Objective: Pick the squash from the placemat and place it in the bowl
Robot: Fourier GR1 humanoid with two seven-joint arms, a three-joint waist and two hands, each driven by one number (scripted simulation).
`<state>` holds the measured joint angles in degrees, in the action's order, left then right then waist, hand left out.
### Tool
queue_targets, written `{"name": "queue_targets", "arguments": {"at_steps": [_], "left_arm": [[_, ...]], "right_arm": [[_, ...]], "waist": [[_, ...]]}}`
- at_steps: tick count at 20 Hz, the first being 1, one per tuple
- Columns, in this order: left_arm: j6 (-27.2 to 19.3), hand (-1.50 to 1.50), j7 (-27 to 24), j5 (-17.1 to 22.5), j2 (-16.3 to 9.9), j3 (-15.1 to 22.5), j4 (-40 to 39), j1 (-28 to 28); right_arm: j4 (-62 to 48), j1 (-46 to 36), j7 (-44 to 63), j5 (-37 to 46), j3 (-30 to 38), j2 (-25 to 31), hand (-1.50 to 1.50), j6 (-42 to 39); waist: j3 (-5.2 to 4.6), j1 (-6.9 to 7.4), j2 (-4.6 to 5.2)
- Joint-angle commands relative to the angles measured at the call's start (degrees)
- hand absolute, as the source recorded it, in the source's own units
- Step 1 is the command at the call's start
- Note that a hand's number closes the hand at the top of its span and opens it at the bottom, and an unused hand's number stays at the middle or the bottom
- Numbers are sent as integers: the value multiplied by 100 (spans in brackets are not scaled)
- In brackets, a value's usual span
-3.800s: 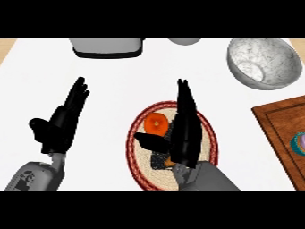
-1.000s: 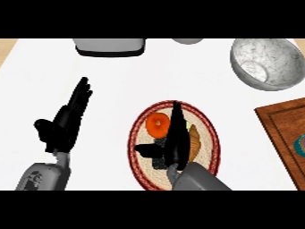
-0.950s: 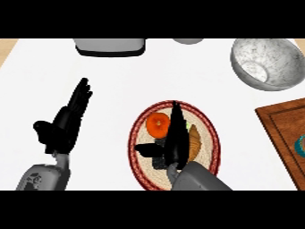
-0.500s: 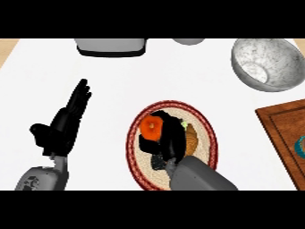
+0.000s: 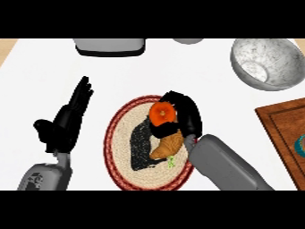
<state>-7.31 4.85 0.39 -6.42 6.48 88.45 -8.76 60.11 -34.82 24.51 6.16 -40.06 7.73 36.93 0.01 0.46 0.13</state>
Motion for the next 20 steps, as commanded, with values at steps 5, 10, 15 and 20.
{"name": "queue_targets", "arguments": {"at_steps": [5,10,15,20], "left_arm": [[157,0,-22,66,-75,-81,172,249],[179,0,38,95,-185,-340,-111,-154],[159,0,-104,88,-68,-270,-18,162],[121,0,-39,3,56,-138,16,187]], "right_arm": [[190,-295,-1558,-326,1028,308,150,-600],[1073,-547,-1072,553,851,493,150,26],[1996,-834,469,1735,608,804,150,226],[2530,-1504,1932,2286,1102,1344,150,-703]], "waist": [[2,13,-8],[-7,-106,-40],[-12,-143,-75],[-10,-131,-73]]}}
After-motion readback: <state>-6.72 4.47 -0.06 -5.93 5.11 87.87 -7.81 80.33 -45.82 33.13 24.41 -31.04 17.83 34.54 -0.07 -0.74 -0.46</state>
